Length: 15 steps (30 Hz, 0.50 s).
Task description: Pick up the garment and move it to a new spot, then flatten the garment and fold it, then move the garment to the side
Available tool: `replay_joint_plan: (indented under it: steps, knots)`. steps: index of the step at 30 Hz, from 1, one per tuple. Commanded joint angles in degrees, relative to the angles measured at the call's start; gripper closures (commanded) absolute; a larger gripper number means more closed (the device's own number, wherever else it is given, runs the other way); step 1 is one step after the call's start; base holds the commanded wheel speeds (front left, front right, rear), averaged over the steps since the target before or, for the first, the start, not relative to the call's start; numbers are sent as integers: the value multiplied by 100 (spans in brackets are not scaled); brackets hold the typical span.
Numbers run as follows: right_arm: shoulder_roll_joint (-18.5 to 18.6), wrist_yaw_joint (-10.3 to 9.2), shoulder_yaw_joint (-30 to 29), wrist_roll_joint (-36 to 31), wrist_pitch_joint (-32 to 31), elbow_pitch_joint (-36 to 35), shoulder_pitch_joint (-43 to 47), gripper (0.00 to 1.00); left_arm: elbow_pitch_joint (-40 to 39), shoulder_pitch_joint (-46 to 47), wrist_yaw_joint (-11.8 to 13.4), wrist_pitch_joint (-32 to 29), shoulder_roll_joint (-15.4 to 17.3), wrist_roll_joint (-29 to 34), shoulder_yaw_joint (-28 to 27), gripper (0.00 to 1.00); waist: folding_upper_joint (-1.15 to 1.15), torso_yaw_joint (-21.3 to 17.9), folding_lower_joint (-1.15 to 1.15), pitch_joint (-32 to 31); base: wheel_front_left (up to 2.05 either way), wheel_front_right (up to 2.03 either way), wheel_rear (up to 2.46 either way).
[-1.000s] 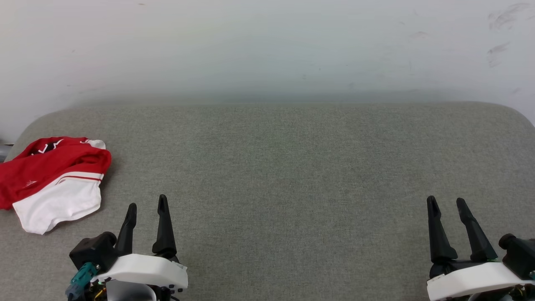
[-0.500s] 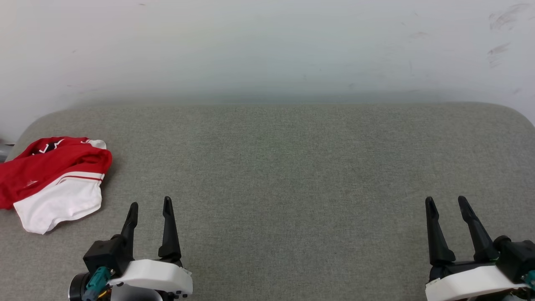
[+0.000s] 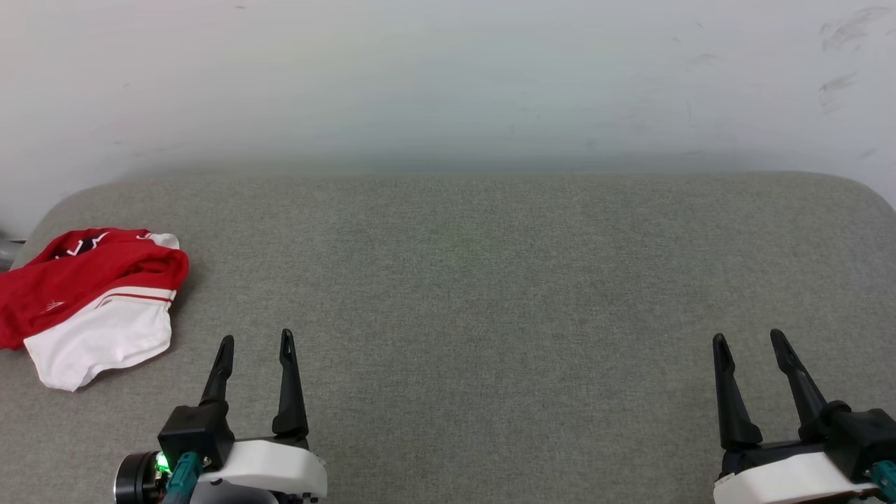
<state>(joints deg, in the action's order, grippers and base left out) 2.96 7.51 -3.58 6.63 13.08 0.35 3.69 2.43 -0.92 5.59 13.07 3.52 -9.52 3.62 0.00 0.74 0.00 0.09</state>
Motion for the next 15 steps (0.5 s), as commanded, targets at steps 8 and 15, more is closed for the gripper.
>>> replay_joint_plan:
  steps: [8, 15]
  knots:
    - [-13, -4, 24, -326, 118, -131, 101, 0, 32, -77, -86, 131, -4, 361, 5, 0, 0, 1, 0, 6, 0, 0, 0]
    - [-15, -4, 24, -411, 195, -165, 134, 0, 60, -101, -143, 193, -29, 600, -10, 0, 0, 4, 0, -9, 0, 0, 0]
